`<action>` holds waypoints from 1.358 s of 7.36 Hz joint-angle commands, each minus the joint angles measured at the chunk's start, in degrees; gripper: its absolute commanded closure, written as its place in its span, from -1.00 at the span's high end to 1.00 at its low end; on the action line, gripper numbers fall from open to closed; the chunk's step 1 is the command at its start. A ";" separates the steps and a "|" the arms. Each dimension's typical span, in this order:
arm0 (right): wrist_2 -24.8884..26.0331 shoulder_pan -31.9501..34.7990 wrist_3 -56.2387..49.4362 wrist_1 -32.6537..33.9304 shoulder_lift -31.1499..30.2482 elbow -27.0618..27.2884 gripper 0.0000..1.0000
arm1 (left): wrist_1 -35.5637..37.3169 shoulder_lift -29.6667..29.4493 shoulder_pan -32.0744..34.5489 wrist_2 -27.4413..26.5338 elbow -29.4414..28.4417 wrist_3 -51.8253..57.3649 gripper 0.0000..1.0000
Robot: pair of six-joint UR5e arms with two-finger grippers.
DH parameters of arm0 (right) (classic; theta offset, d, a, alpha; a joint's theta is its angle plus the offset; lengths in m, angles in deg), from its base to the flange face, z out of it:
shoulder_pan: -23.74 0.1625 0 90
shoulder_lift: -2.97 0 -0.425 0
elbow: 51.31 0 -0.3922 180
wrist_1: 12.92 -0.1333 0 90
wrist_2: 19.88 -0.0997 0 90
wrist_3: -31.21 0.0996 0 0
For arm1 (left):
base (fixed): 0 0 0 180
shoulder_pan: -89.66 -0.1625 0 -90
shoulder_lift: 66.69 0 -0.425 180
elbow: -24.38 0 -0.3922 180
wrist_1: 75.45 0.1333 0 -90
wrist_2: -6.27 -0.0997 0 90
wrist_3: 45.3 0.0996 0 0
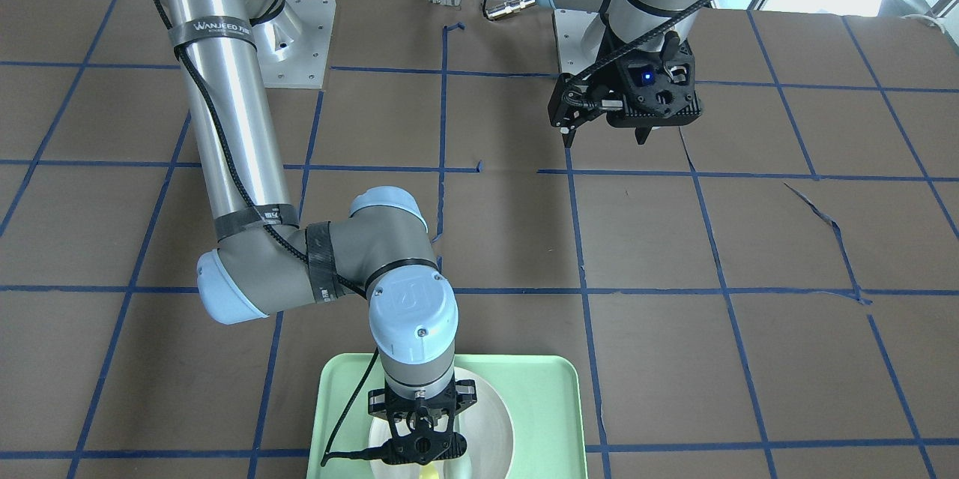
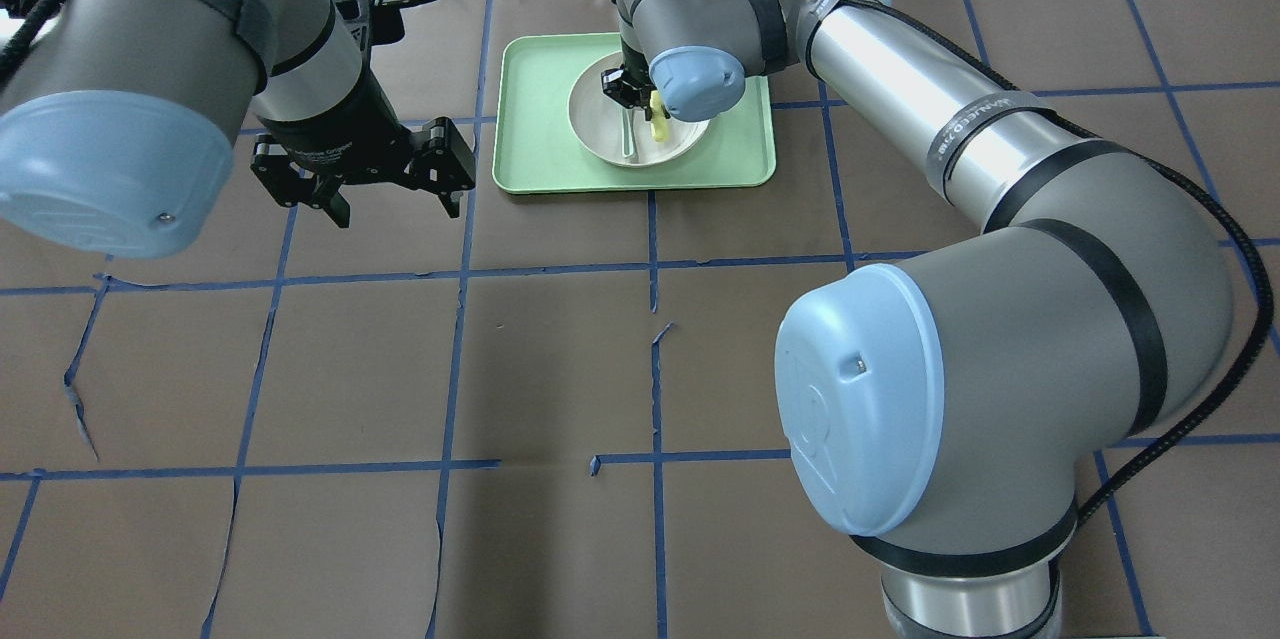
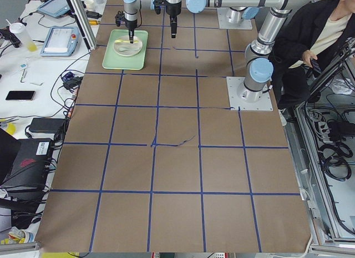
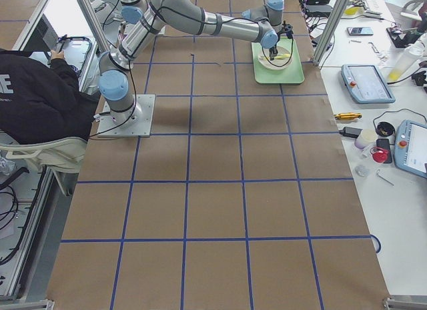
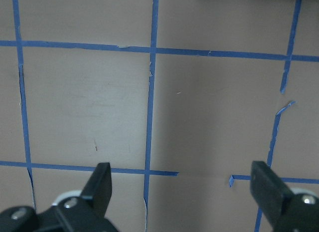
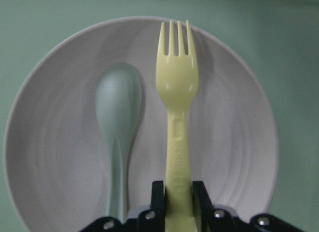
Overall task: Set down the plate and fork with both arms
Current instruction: 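Lift the fork out of the plate and move it beside the plate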
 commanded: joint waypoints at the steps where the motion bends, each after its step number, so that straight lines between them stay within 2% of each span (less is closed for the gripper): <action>1: -0.87 -7.51 -0.09 -0.24 -2.98 1.31 -0.58 | 0.01 -0.02 -0.04 0.00 0.25 0.01 1.00; 4: -1.66 -9.05 -1.94 0.89 -2.74 7.20 -0.58 | 0.62 -0.02 -0.21 0.35 0.43 0.01 1.00; 8: -2.37 -7.91 -3.08 1.07 -2.56 8.17 -0.56 | 0.62 -0.10 -0.30 0.44 0.25 0.01 1.00; 9: -2.46 -7.90 -3.08 2.38 -2.56 10.09 -0.01 | 0.62 -0.10 -0.39 0.35 0.25 0.01 1.00; 10: -2.29 -7.99 -5.25 4.66 -3.17 12.29 0.99 | 0.62 -0.02 -0.39 0.35 0.17 0.01 1.00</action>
